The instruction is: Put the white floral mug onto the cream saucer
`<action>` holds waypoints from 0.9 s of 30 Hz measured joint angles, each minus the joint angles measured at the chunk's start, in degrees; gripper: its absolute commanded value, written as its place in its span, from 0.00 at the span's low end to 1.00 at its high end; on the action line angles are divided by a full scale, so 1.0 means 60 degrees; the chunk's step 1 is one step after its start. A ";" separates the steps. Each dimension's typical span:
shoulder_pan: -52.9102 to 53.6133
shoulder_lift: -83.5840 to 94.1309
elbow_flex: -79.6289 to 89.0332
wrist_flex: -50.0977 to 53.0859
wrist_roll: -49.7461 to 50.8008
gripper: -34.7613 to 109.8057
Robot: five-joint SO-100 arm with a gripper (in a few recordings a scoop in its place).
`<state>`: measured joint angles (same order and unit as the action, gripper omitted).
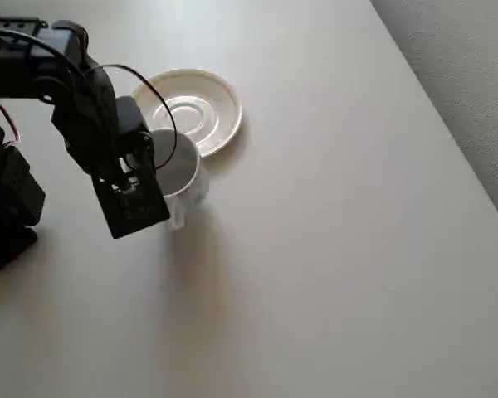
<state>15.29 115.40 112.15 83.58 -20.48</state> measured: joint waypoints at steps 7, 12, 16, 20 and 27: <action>-0.0732 0.0513 -0.1318 0.1201 0.0293 0.23; -0.1699 0.0513 -0.1685 0.1465 0.0571 0.23; -0.2446 0.0513 -0.1714 0.1479 0.0703 0.23; -0.3428 0.0513 -0.1714 0.1362 0.1128 0.23; -0.4731 -0.0132 -0.1729 0.0747 0.1348 0.23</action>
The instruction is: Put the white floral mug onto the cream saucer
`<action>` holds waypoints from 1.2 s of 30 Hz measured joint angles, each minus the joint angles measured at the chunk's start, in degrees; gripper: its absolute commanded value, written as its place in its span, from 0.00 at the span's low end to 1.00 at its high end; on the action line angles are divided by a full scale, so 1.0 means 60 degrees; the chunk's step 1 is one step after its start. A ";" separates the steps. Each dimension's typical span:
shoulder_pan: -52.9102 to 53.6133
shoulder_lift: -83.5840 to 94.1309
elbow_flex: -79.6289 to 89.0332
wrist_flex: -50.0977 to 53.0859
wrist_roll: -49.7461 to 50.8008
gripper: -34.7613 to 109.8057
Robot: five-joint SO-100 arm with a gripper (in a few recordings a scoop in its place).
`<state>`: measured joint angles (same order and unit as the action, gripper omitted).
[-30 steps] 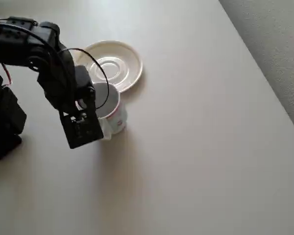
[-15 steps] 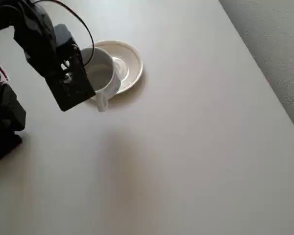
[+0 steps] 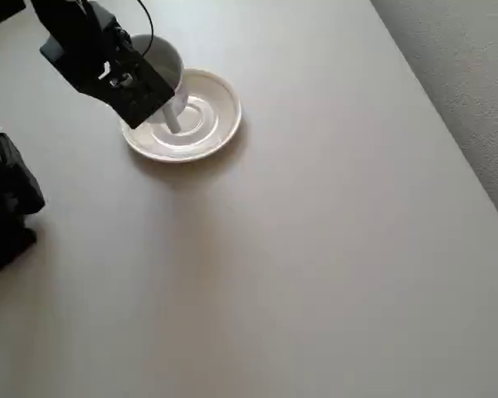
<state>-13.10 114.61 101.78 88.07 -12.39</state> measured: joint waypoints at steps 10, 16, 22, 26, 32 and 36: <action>-0.0439 -0.1084 -0.0015 -0.1113 -0.0132 0.23; -0.0542 -0.1479 0.0146 -0.1860 -0.0352 0.23; -0.0527 -0.1582 0.0557 -0.2227 -0.0615 0.23; -0.0337 -0.1582 0.0688 -0.2329 -0.0820 0.23; 0.0015 -0.1729 0.0718 -0.2402 -0.1157 0.23; 0.0117 -0.1743 0.0718 -0.2417 -0.1187 0.23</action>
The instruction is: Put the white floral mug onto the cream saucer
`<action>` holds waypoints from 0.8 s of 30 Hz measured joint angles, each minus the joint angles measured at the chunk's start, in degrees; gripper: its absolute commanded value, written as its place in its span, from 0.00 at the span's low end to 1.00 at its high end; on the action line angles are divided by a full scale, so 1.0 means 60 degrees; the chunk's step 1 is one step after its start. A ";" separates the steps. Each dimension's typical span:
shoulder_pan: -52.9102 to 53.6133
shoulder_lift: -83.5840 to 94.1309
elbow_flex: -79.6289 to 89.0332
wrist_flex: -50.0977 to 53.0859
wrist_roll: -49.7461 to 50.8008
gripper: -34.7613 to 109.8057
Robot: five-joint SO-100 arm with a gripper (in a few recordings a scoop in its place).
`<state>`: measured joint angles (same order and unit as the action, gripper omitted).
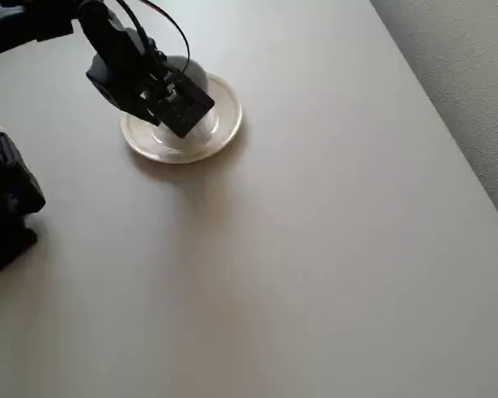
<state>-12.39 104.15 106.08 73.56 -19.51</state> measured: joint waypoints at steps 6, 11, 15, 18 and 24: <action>0.0015 0.0000 0.0088 -0.0088 -0.0044 0.23; -0.0117 0.0015 0.0308 -0.0190 -0.0044 0.27; -0.0483 0.0029 0.0483 -0.0190 0.0015 0.32; -0.0762 -0.0146 0.0674 -0.0308 0.0029 0.34; -0.0908 -0.0542 0.0732 -0.0366 0.0015 0.36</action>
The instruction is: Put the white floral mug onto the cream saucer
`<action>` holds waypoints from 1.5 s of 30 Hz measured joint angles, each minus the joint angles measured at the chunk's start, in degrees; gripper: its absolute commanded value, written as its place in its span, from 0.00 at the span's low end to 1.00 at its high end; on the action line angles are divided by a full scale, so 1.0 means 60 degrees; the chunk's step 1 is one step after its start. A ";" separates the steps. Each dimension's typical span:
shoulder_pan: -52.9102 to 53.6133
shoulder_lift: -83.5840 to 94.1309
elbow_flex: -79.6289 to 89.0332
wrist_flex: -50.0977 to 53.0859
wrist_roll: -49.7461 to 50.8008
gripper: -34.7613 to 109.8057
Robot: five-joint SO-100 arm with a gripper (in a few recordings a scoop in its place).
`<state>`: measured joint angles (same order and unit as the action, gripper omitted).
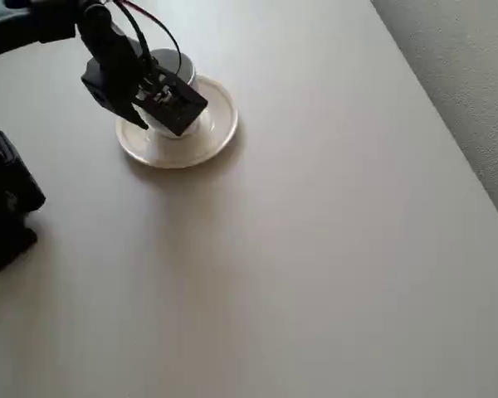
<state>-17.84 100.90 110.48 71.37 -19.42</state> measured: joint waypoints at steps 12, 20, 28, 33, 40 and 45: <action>-0.0015 0.1201 -0.0747 0.1055 0.0015 0.36; 0.0645 0.2607 -0.3076 0.3120 0.0015 0.31; 0.3501 0.4673 -0.2930 0.3398 0.0718 0.23; 0.5024 0.7163 0.0527 0.1685 0.1128 0.23; 0.5918 1.0796 0.6387 -0.0571 0.1143 0.23; 0.6064 1.3081 0.9243 -0.0513 0.1143 0.23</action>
<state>18.54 179.38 165.94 68.29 -12.57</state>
